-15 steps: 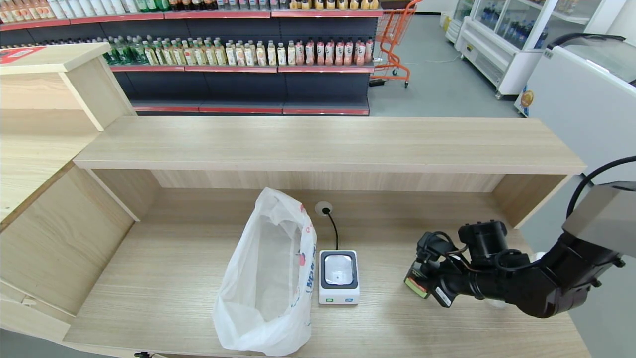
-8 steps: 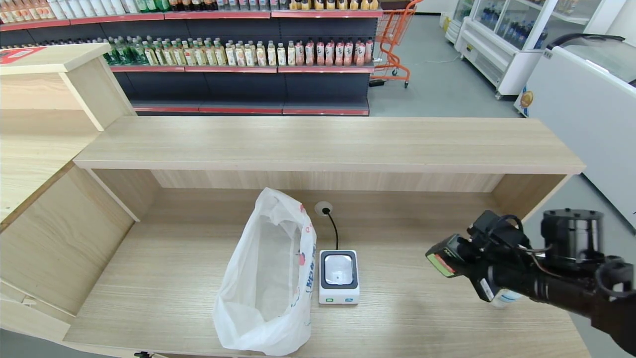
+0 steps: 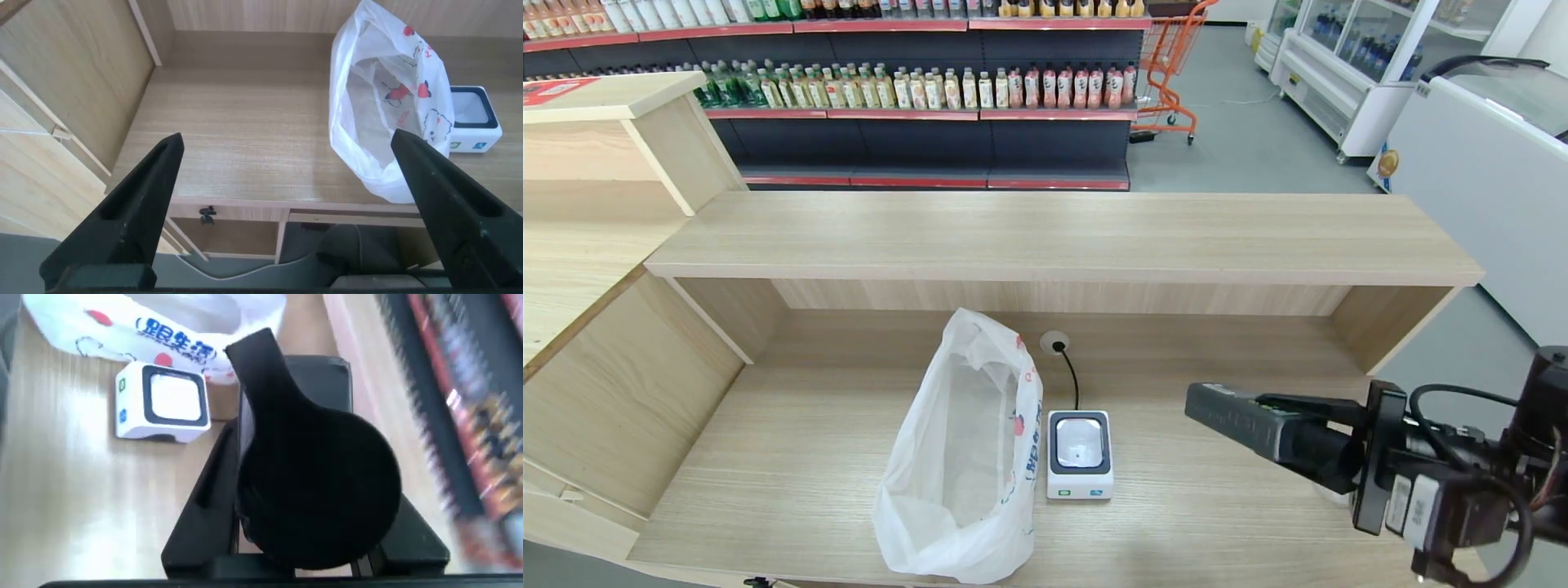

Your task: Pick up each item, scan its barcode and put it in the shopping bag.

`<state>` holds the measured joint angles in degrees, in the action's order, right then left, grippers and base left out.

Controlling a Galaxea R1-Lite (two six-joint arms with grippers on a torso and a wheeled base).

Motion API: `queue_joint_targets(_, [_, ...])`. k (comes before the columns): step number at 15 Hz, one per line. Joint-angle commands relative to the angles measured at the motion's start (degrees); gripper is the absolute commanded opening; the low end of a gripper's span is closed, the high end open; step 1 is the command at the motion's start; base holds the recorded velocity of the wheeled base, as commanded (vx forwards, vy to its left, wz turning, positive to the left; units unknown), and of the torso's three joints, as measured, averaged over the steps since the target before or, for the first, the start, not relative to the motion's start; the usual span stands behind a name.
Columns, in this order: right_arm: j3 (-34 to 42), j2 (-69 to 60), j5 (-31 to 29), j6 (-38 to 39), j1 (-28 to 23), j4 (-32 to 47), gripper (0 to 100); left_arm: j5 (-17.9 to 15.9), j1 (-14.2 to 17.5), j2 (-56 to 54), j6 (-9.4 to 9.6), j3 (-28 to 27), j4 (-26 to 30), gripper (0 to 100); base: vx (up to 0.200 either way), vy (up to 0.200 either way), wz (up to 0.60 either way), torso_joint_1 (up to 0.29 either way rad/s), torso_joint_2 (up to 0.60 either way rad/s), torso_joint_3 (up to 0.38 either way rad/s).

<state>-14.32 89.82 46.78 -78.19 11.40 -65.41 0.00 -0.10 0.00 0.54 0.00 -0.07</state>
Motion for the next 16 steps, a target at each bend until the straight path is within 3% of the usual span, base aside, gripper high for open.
queue_joint_targets(1, [-0.1, 4.7, 9.2, -19.8, 0.8, 3.2, 0, 0.0, 0.0, 0.0, -0.01, 0.0, 0.0, 100, 0.000, 0.000, 0.00, 0.000, 0.00, 0.000])
queue_joint_targets(5, [-2.5, 6.8, 10.4, -46.0, 2.0, 21.0, 0, 0.0, 0.0, 0.0, -0.01, 0.0, 0.0, 100, 0.000, 0.000, 0.00, 0.000, 0.00, 0.000])
queue_joint_targets(6, [-3.3, 7.3, 10.4, -48.8, 3.3, 22.8, 0, 0.0, 0.0, 0.1, -0.01, 0.0, 0.0, 100, 0.000, 0.000, 0.00, 0.000, 0.00, 0.000])
queue_joint_targets(8, [-7.5, 9.9, 10.4, -57.7, 11.0, 24.9, 0, 0.0, 0.0, 0.1, -0.01, 0.0, 0.0, 100, 0.000, 0.000, 0.00, 0.000, 0.00, 0.000])
queue_joint_targets(11, [-12.9, 14.4, 10.4, -62.8, 18.4, 24.8, 0, 0.0, 0.0, 0.0, -0.01, 0.0, 0.0, 100, 0.000, 0.000, 0.00, 0.000, 0.00, 0.000])
queue_joint_targets(16, [-17.6, 16.9, 10.3, -66.5, 22.0, 24.4, 0, 0.0, 0.0, 0.0, -0.01, 0.0, 0.0, 100, 0.000, 0.000, 0.00, 0.000, 0.00, 0.000])
